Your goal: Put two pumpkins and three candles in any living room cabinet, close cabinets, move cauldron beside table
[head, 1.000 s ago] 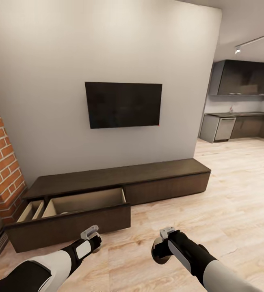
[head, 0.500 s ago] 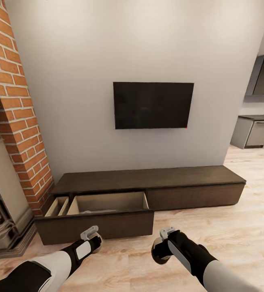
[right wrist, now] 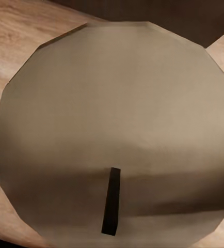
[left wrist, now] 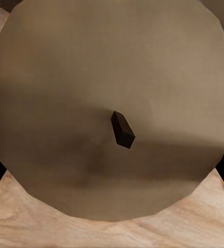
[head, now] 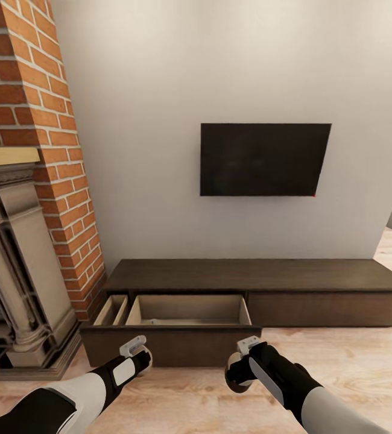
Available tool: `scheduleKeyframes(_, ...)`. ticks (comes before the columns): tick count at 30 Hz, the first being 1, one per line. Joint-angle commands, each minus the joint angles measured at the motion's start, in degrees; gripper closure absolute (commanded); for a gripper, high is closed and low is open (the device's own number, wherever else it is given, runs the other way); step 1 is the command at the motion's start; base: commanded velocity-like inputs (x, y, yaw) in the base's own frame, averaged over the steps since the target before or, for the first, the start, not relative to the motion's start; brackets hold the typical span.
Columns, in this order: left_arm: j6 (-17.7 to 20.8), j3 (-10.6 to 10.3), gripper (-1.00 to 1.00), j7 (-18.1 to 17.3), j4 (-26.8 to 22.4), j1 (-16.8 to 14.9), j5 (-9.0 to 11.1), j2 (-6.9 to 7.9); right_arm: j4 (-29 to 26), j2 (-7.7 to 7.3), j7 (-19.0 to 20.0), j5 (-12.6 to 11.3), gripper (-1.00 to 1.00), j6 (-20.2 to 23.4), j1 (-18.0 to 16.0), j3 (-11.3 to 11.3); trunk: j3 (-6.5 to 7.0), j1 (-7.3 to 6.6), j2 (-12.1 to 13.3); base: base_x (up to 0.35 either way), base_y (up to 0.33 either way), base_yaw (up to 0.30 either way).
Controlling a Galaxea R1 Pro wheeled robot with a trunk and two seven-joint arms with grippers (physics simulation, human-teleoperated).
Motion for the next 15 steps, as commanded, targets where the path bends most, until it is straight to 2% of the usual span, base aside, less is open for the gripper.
scheduleKeyframes(1, 0.1, -0.5, 1.00, 0.1, 0.1, -0.1, 0.4, -0.03, -0.1, -0.08, -0.4, -0.4, 1.00, 0.2, -0.1, 0.4, -0.06, 0.01, 0.0, 0.038, 0.042, 0.024)
scheduleKeyframes(9, 0.1, -0.5, 1.00, 0.1, 0.1, -0.1, 0.4, -0.03, 0.0, -0.08, -0.4, -0.4, 1.00, 0.2, -0.1, 0.4, -0.05, 0.01, 0.0, 0.023, 0.011, 0.005)
scheduleKeyframes(15, 0.1, -0.5, 1.00, 0.1, 0.1, -0.1, 0.4, -0.03, 0.1, -0.08, -0.4, -0.5, 1.00, 0.2, -0.1, 0.3, -0.05, 0.01, 0.0, 0.258, 0.090, 0.000)
